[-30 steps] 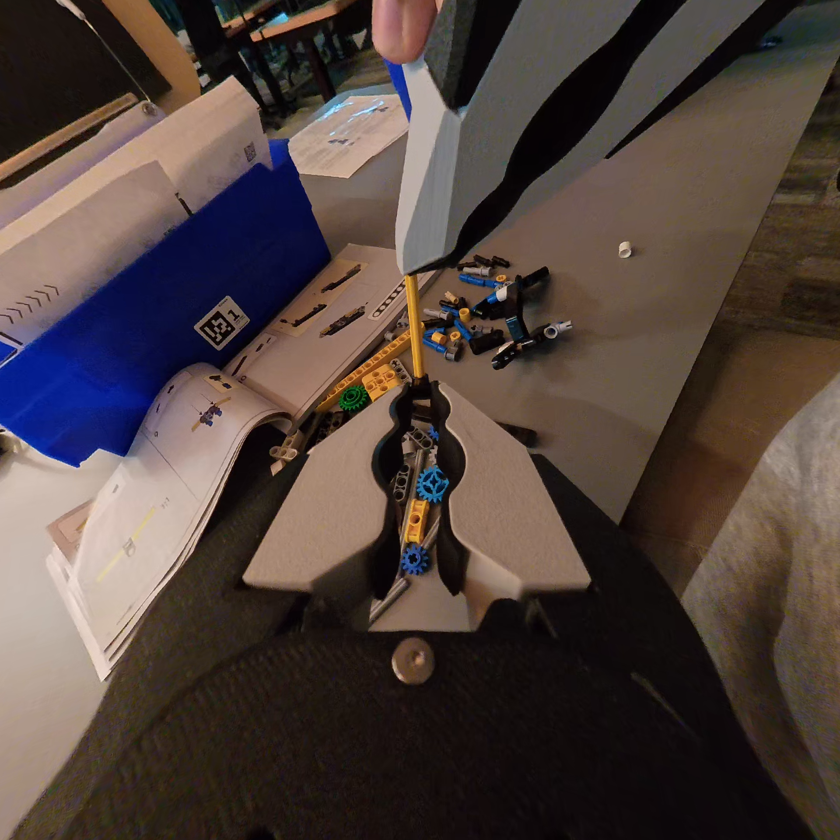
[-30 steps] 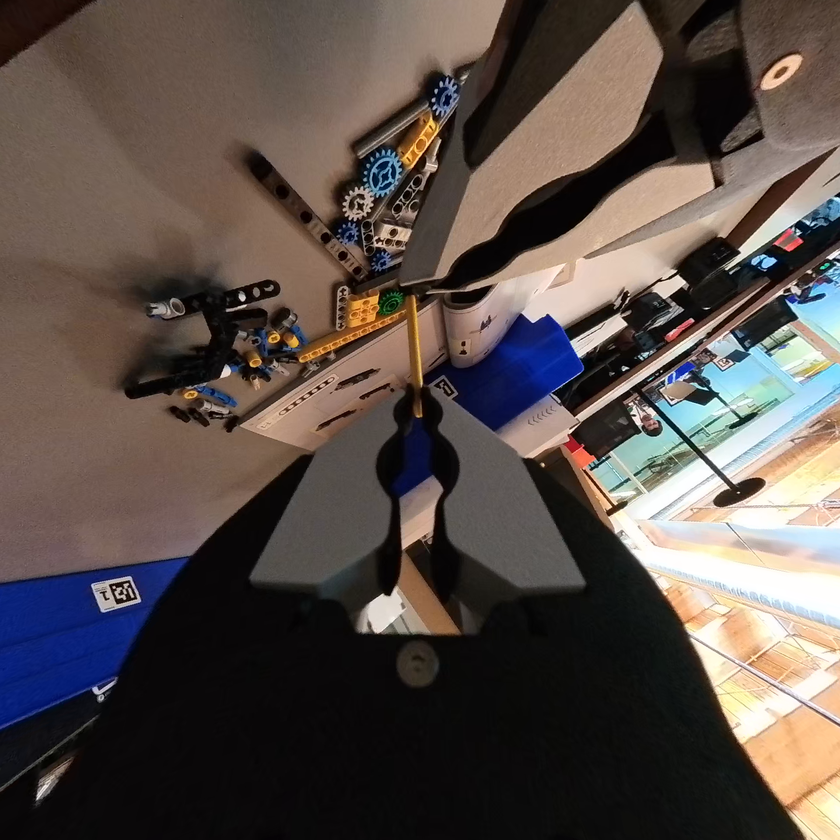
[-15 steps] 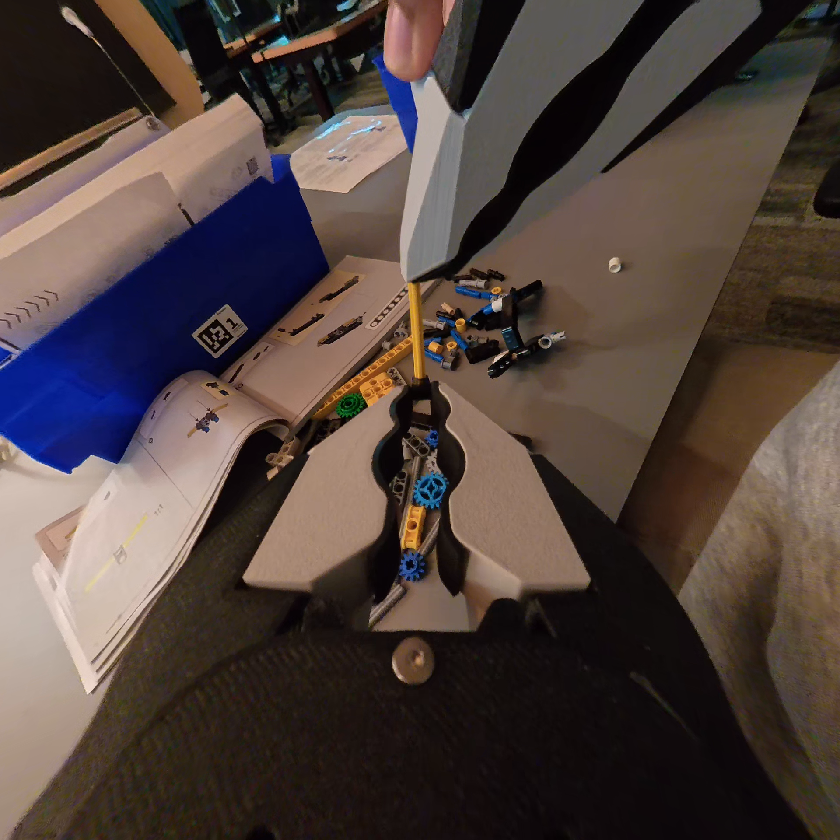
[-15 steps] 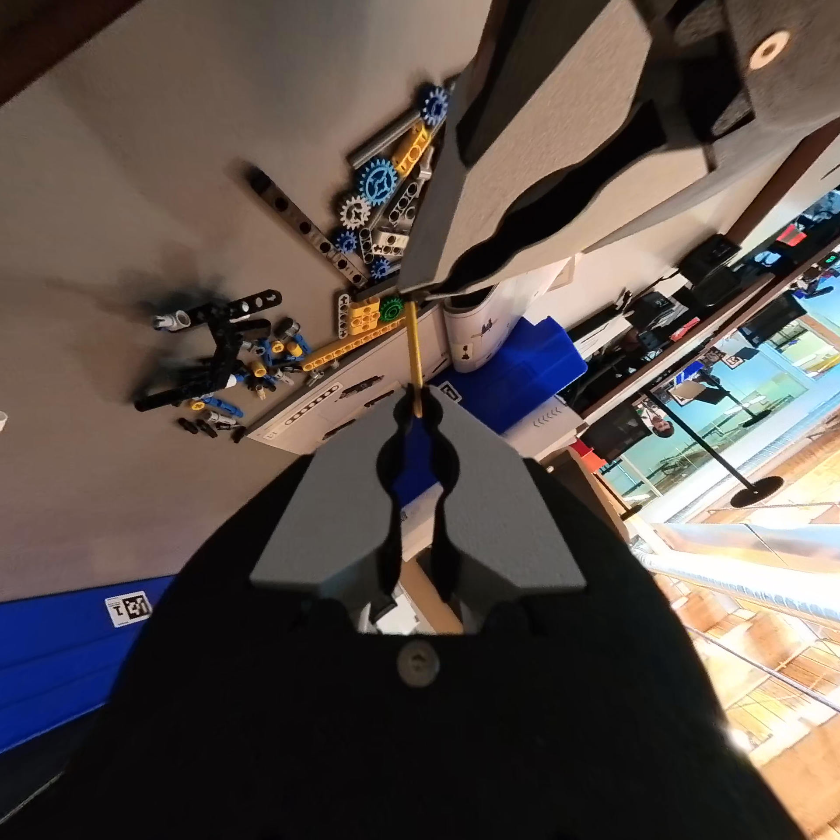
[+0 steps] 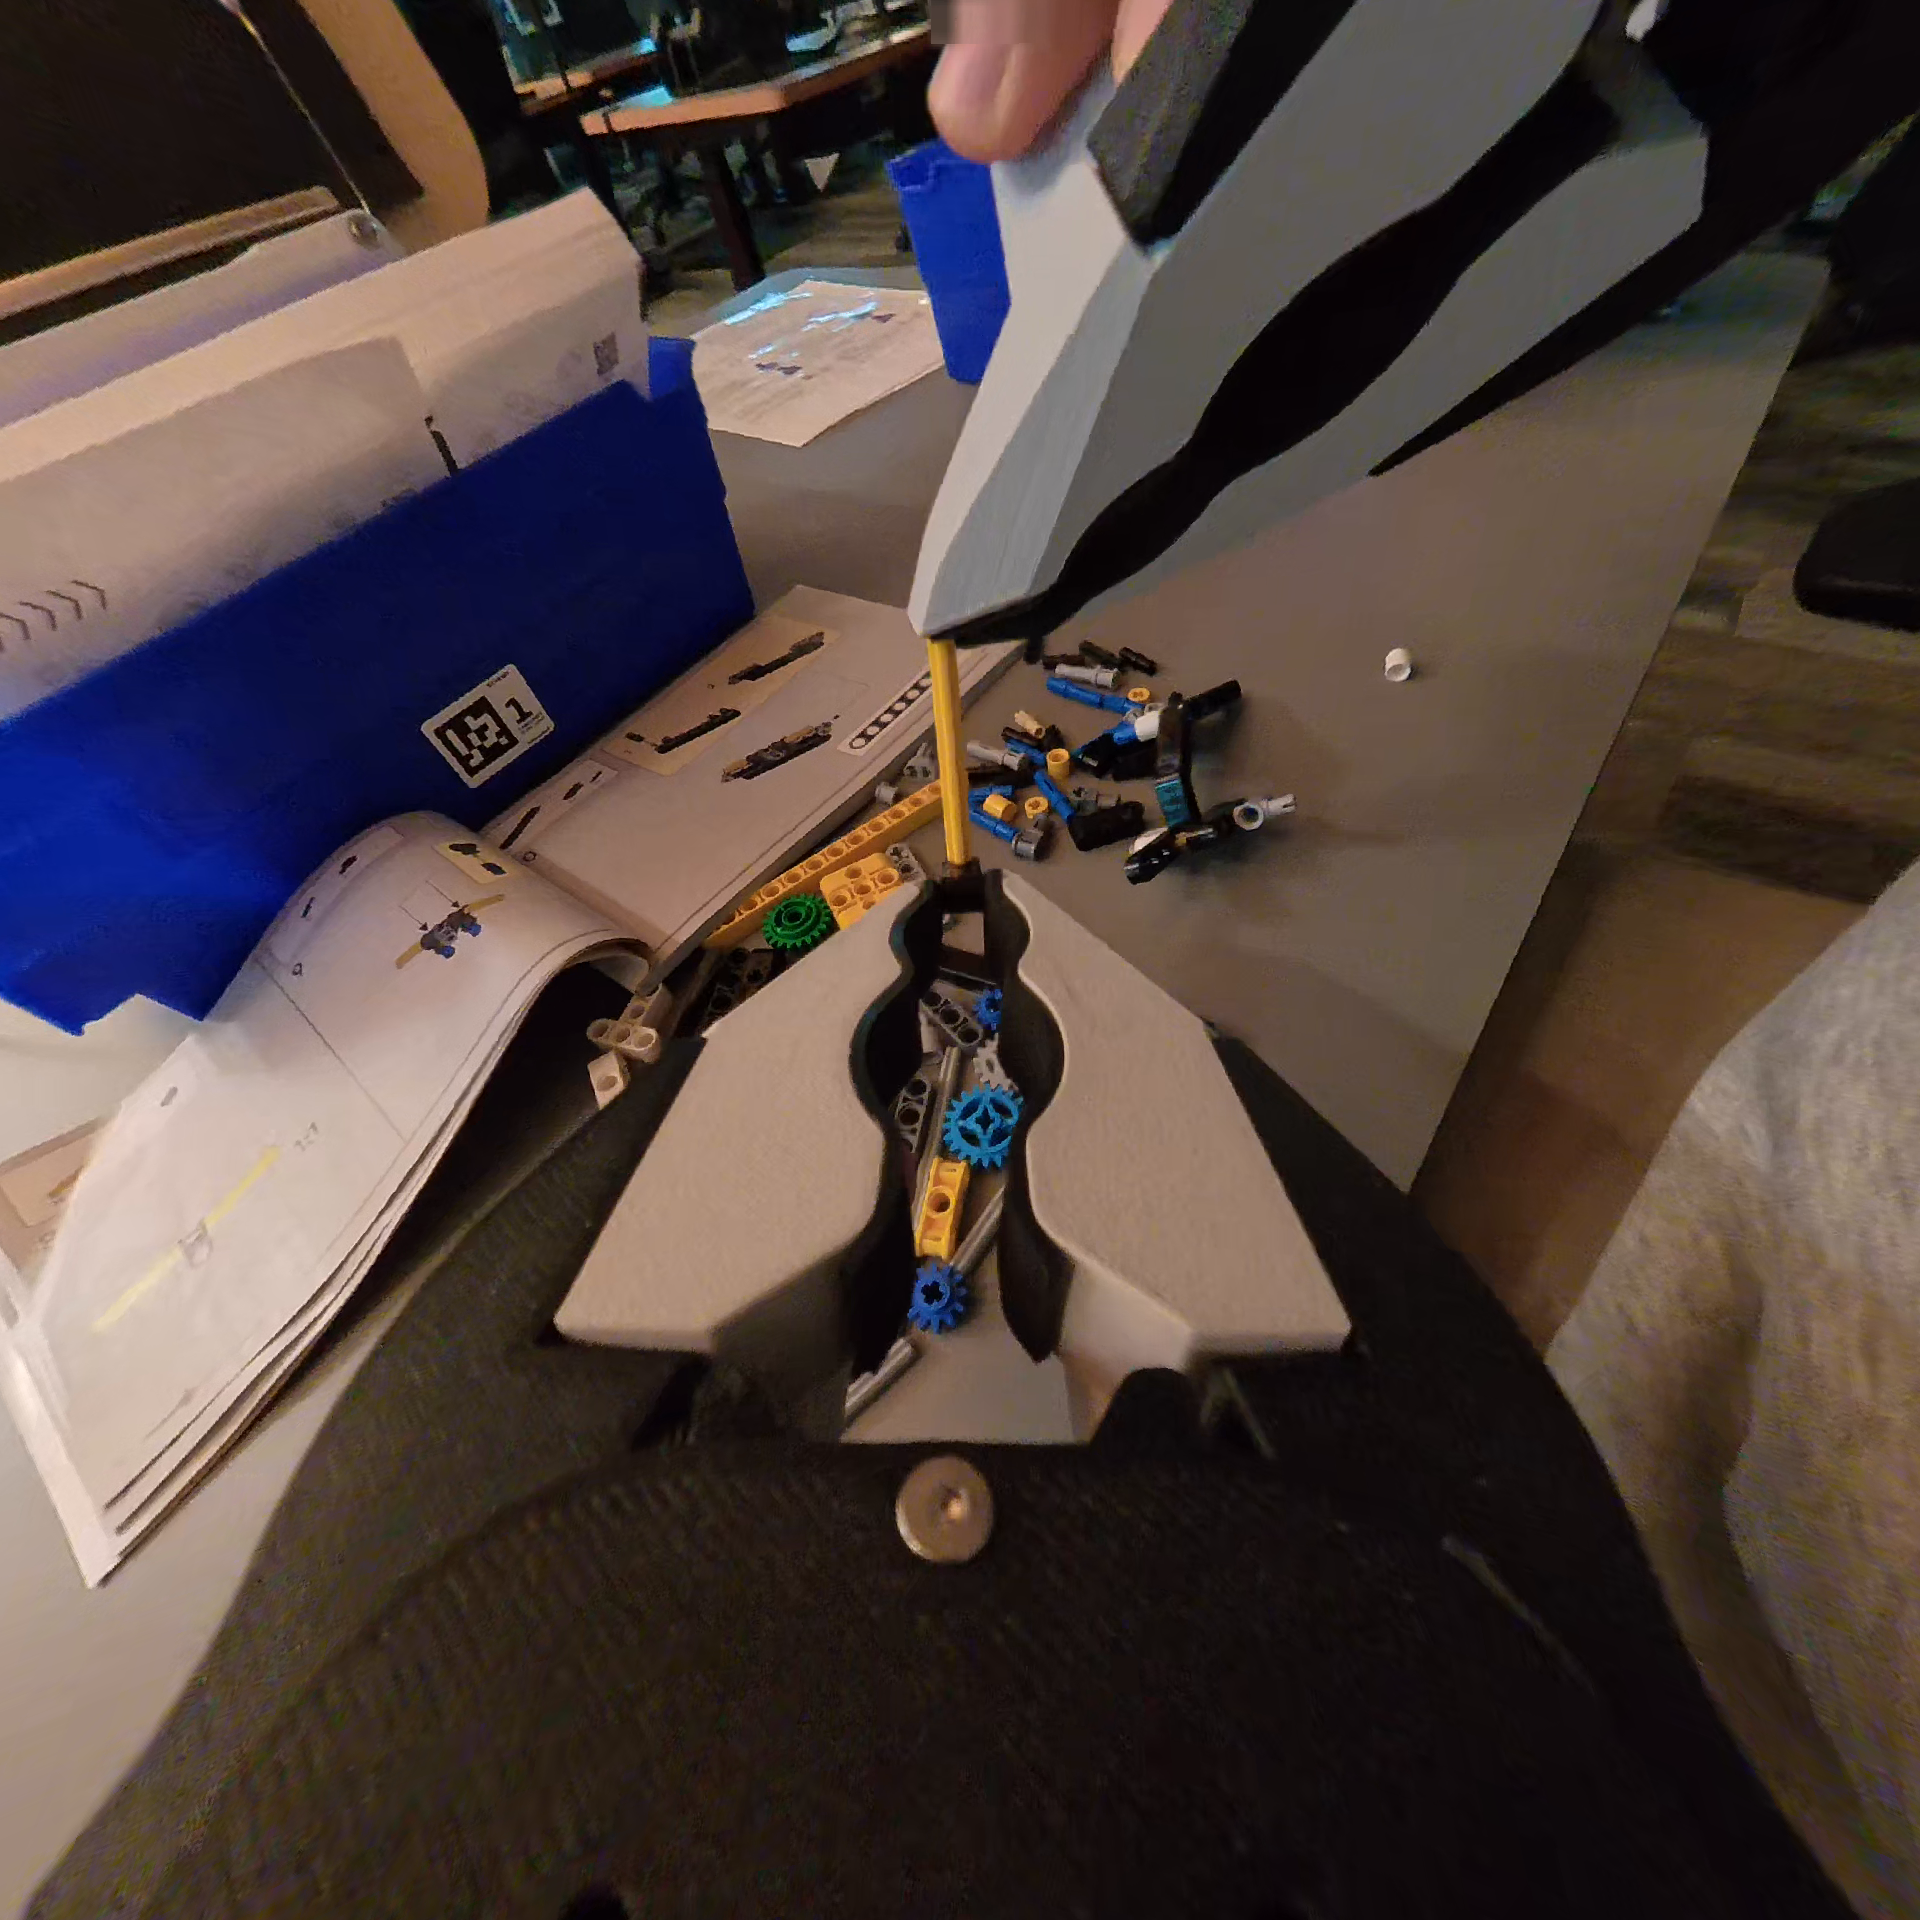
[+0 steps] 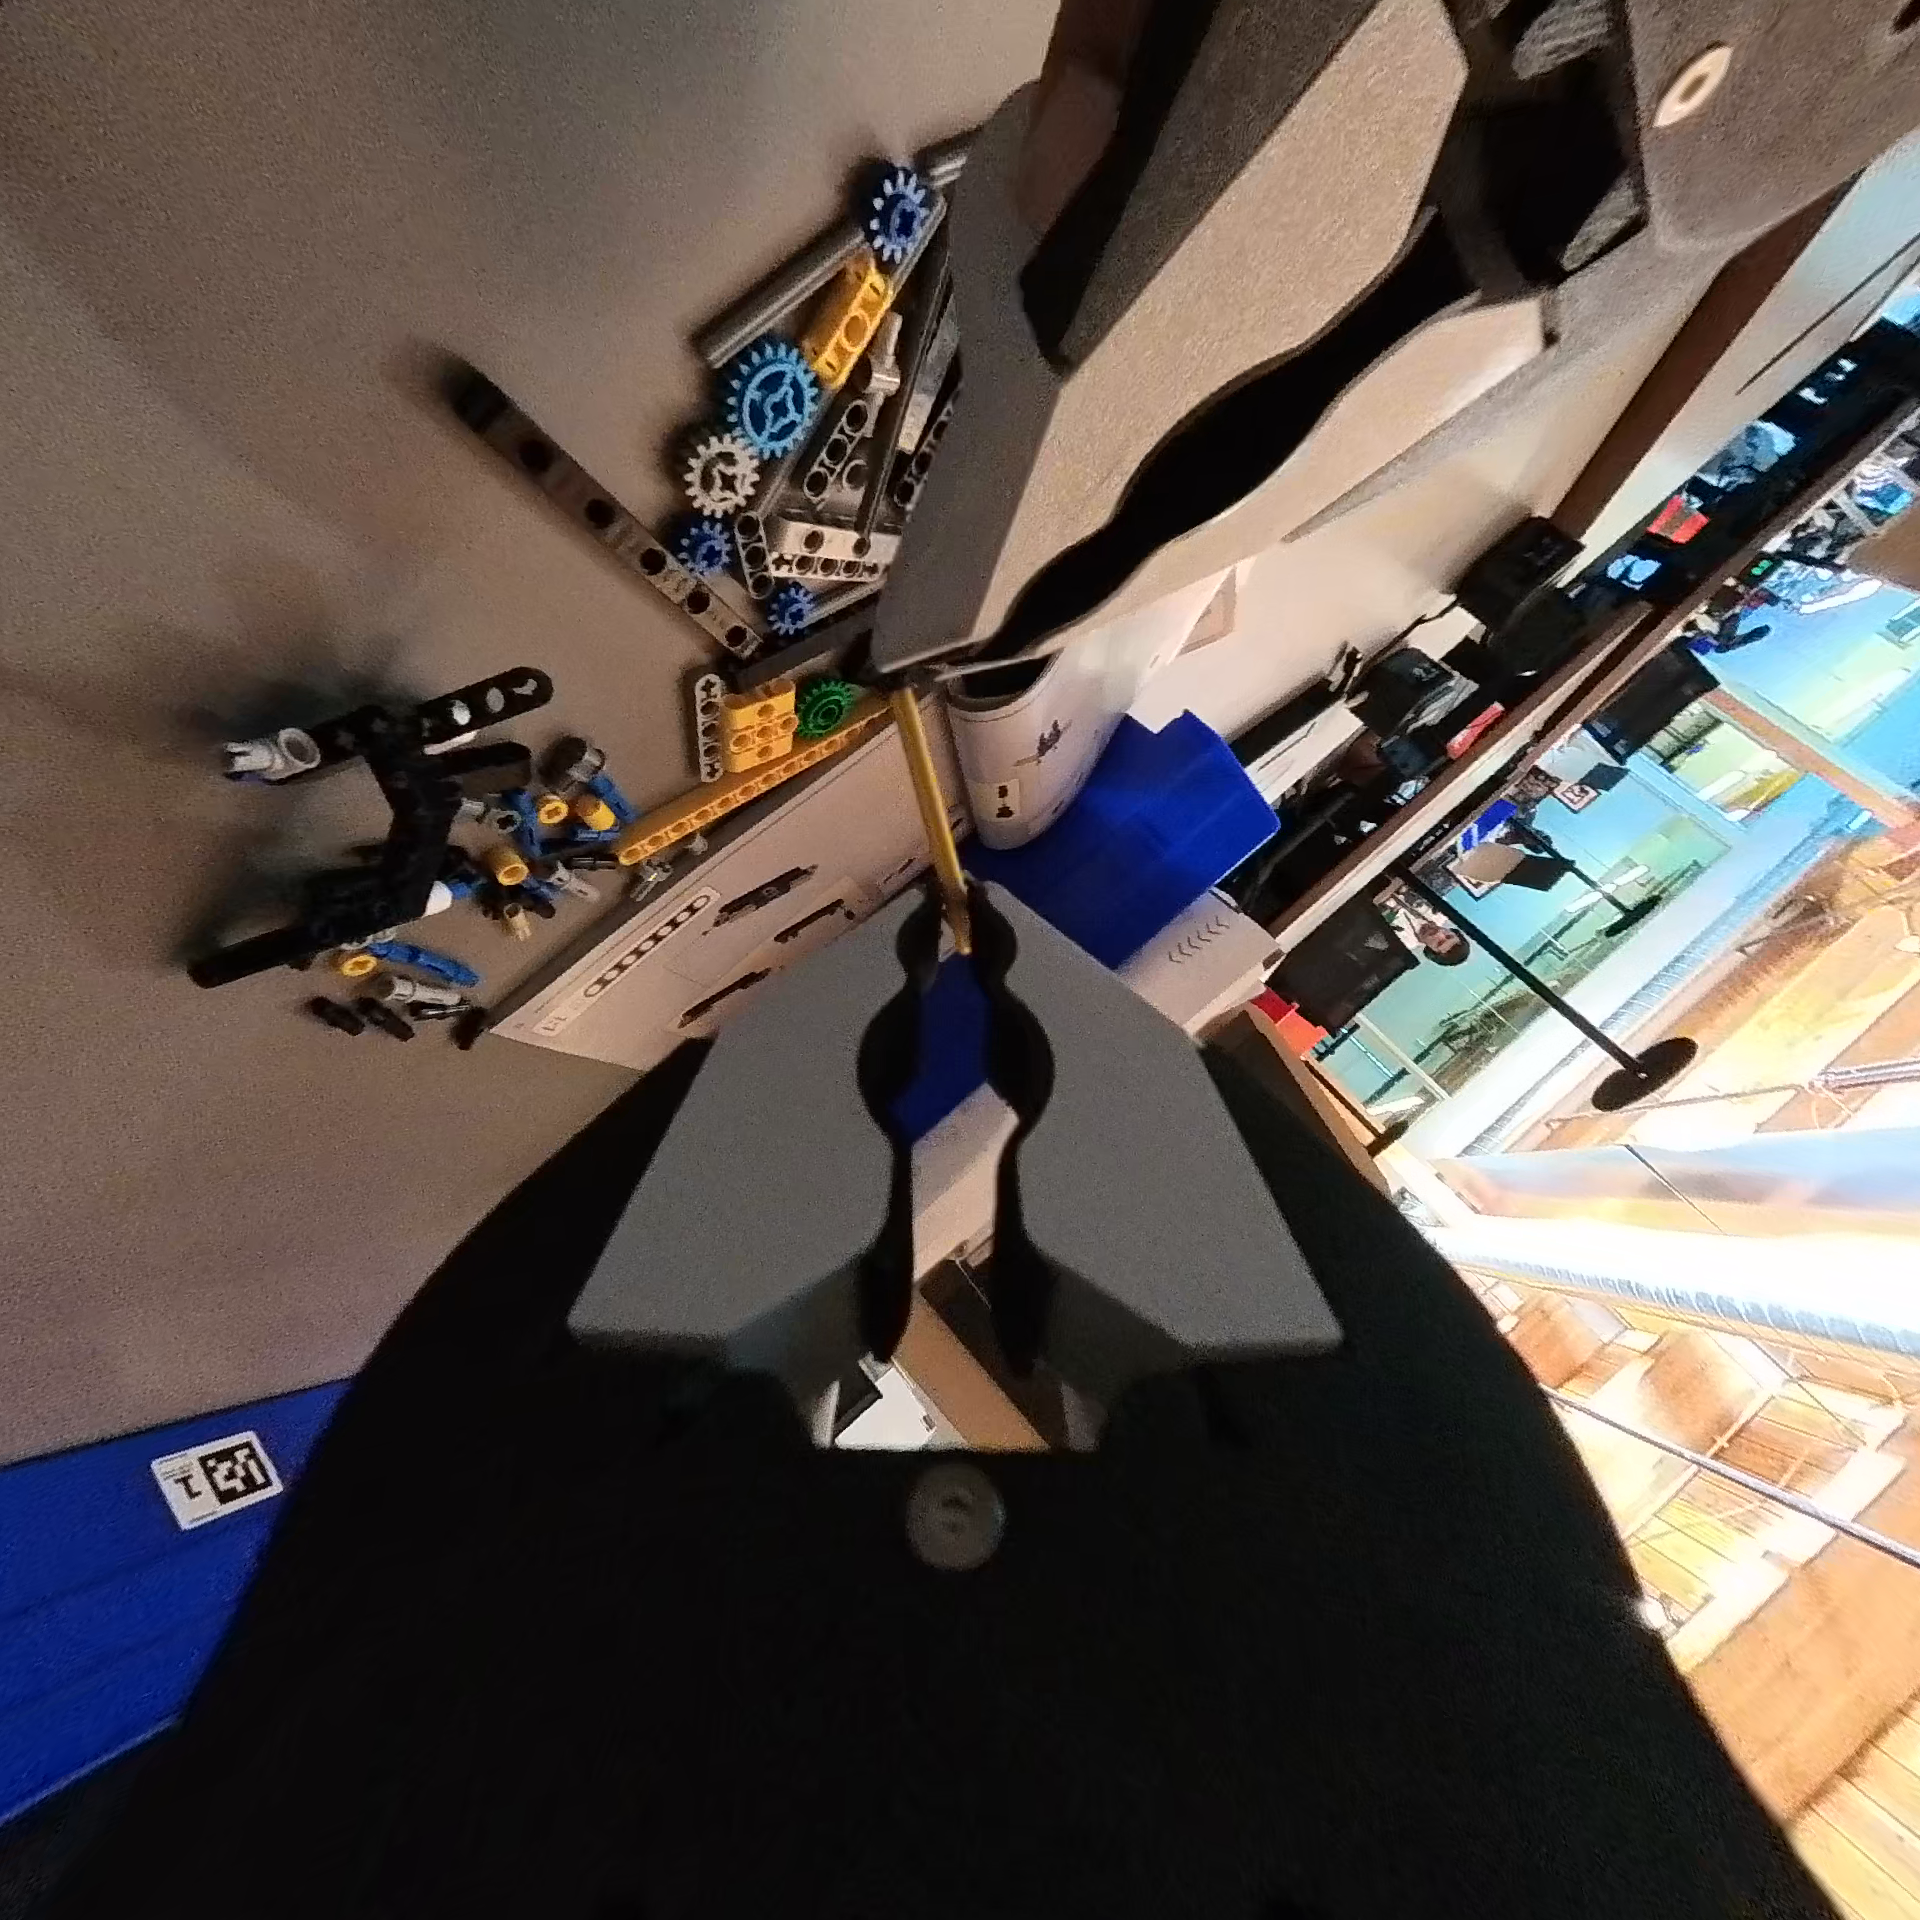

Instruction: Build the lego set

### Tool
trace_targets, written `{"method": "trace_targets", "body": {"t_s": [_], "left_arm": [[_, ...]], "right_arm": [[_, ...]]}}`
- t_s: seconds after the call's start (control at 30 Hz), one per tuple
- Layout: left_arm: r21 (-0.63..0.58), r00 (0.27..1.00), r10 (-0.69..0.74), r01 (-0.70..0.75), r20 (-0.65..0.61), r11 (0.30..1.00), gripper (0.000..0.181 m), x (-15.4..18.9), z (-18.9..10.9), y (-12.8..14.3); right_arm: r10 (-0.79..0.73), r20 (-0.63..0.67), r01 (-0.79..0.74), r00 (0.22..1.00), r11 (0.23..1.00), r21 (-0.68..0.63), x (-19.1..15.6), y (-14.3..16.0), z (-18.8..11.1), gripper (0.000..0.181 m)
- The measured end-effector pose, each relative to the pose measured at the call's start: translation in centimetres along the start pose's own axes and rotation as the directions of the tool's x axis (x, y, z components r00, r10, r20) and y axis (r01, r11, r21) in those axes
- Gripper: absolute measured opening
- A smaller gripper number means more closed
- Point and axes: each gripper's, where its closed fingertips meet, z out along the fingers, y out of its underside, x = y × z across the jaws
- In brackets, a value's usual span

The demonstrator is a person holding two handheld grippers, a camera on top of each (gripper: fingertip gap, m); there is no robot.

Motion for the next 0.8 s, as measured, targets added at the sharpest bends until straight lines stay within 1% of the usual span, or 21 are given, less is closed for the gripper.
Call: {"method": "trace_targets", "body": {"t_s": [0.03, 0.17, 0.33, 0.43, 0.5, 0.6, 0.67, 0.7, 0.8], "left_arm": [[0.005, 1.000, -0.016, 0.016, -0.007, 1.000, 0.006, 0.0, 0.0, -0.1], [0.018, 0.998, -0.057, 0.058, -0.015, 0.998, 0.006, -0.3, -0.1, -0.2], [0.032, 0.994, -0.105, 0.105, -0.026, 0.994, 0.006, -0.6, -0.2, -0.3], [0.043, 0.990, -0.139, 0.140, -0.034, 0.989, 0.006, -0.8, -0.3, -0.4], [0.053, 0.984, -0.172, 0.174, -0.040, 0.983, 0.006, -1.0, -0.4, -0.4], [0.084, 0.961, -0.265, 0.271, -0.073, 0.959, 0.006, -1.5, -0.7, -0.8], [0.113, 0.922, -0.364, 0.379, -0.131, 0.919, 0.006, -1.8, -1.0, -1.2], [0.126, 0.893, -0.417, 0.439, -0.168, 0.890, 0.006, -1.9, -1.1, -1.5], [0.135, 0.784, -0.542, 0.598, -0.302, 0.790, 0.006, -2.1, -1.6, -2.1]], "right_arm": [[0.003, -0.009, -0.003, 1.000, 1.000, 0.005, 0.1, 0.0, 0.0, 0.003], [0.012, -0.034, -0.012, 0.999, 1.000, 0.010, 0.5, 0.2, 0.0, 0.007], [0.054, -0.049, -0.052, 0.997, 0.998, 0.037, 0.8, 0.1, -0.3, 0.019], [0.079, -0.095, -0.074, 0.992, 0.996, 0.056, 1.6, 0.3, -0.6, 0.029], [0.115, -0.124, -0.107, 0.986, 0.992, 0.073, 2.1, 0.6, -0.9, 0.036], [0.223, -0.148, -0.206, 0.964, 0.971, 0.123, 2.6, 1.4, -1.3, 0.037], [0.338, -0.151, -0.310, 0.929, 0.933, 0.181, 2.7, 2.1, -1.4, 0.039], [0.406, -0.143, -0.371, 0.903, 0.903, 0.217, 2.6, 2.4, -1.6, 0.039], [0.603, -0.105, -0.541, 0.791, 0.770, 0.338, 2.4, 3.2, -2.1, 0.041]]}}
